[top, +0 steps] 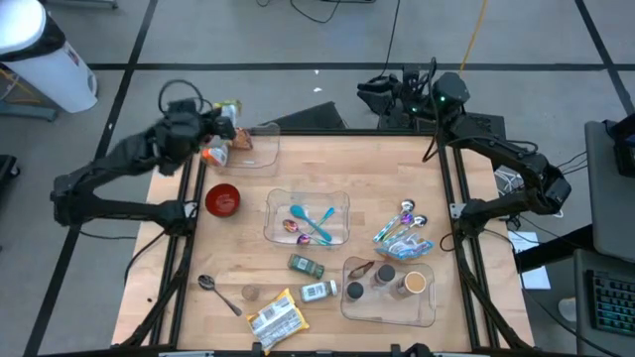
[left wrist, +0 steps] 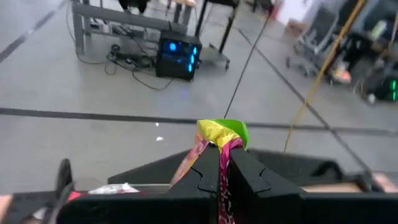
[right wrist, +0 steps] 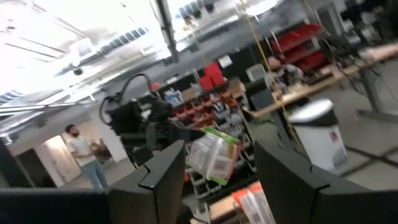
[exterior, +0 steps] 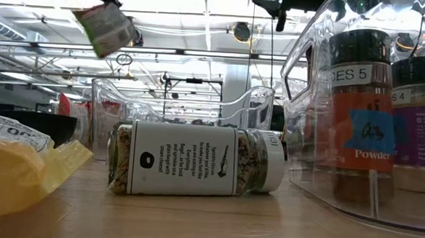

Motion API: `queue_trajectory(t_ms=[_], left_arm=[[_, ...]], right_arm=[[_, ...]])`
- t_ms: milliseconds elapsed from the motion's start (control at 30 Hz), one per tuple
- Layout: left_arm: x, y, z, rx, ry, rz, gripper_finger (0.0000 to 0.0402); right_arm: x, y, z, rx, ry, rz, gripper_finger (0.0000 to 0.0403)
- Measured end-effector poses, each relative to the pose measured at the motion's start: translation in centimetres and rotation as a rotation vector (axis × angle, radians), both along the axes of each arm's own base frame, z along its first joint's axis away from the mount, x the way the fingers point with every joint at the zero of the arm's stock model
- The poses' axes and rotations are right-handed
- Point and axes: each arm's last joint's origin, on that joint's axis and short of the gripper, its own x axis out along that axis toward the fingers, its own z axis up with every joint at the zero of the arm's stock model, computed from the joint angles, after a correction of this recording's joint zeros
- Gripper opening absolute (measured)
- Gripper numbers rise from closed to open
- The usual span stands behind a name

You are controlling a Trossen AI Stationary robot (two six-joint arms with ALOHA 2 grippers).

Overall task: Pick & Place Food Item
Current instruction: Put the green noodle pack into the top transparent bin

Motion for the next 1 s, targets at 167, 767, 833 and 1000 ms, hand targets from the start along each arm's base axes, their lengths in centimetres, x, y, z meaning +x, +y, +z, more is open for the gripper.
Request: queue_trajectory(t_ms=[167, 767, 833, 1000], left_arm=[[1.6, 0.1, -3.8, 0.027, -0.064, 0.136, 0.0009], [4.6, 0.6, -13.4, 0.060, -0.169, 0.447, 0.0009], [4.6, 0.7, -14.1, 0.068, -0.171, 0.470, 0.0009], [4.3, 1.0, -16.1, 0.071, -0.187, 0.523, 0.0011]], right_arm=[[0.2, -0.1, -0.8, 0.014, 0.069, 0.003, 0.0183], [0.2, 0.0, -1.2, -0.007, 0.117, 0.059, 0.0170], [0.2, 0.0, -1.2, -0.007, 0.117, 0.058, 0.0169], [0.2, 0.0, -1.3, 0.000, 0.123, 0.056, 0.0169]])
